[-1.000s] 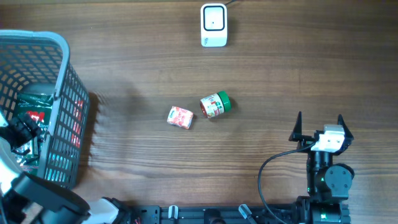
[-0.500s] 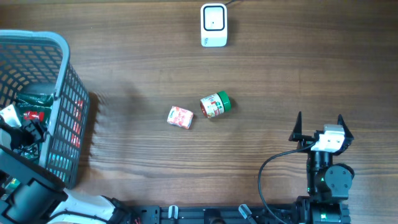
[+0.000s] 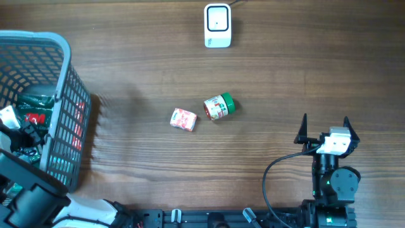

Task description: Scan the item barcode

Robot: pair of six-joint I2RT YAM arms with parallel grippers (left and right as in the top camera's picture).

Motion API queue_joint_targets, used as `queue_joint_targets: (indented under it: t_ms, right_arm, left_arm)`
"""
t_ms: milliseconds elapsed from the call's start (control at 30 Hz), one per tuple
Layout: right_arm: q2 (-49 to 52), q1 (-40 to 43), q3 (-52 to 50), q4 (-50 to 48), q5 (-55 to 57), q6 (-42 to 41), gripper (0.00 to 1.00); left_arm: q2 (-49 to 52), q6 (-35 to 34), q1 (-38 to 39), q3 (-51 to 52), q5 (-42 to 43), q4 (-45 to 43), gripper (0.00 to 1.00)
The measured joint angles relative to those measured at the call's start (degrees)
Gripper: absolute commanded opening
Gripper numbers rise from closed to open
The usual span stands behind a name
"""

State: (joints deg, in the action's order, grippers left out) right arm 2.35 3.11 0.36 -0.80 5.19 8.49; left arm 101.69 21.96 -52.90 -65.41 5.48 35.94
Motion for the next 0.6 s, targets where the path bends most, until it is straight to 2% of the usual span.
queue_joint_targets:
  t_ms: [133, 167, 200, 233, 267, 467, 533, 600]
  right_arm:
    - [0.0, 0.0, 0.0, -0.02, 0.0, 0.0, 1.0]
    - [0.0, 0.0, 0.0, 0.0, 0.0, 0.0, 1.0]
    - [0.0, 0.0, 0.0, -0.02, 0.0, 0.0, 1.0]
    - [0.0, 0.0, -0.02, 0.0, 0.0, 0.0, 1.0]
    - [0.0, 0.0, 0.0, -0.02, 0.0, 0.0, 1.0]
    - [0.0, 0.0, -0.02, 0.0, 0.0, 0.0, 0.99]
    - [0.0, 0.0, -0.02, 0.0, 0.0, 0.0, 1.0]
    - [0.0, 0.0, -0.02, 0.0, 0.0, 0.0, 1.0]
  left_arm:
    - [-4.37, 0.02, 0.02, -0.35, -0.02, -0.02, 0.3]
    - [-5.77, 0.0, 0.0, -0.48, -0.02, -0.04, 0.35]
    - [-7.48, -0.17, 0.0, -0.66, 0.0, -0.04, 0.6]
    - [-8.2, -0.2, 0.02, -0.72, 0.0, -0.02, 0.75]
    - [-8.94, -0.48, 0.0, -0.72, -0.02, 0.09, 0.99]
    - [-9.7, -2.19, -0.04, -1.07, 0.02, 3.41, 1.0]
    - [-7.93, -2.19, -0.04, -1.05, 0.0, 2.93, 0.95]
    - [-5.81, -2.56, -0.04, -0.52, 0.0, 2.36, 1.0]
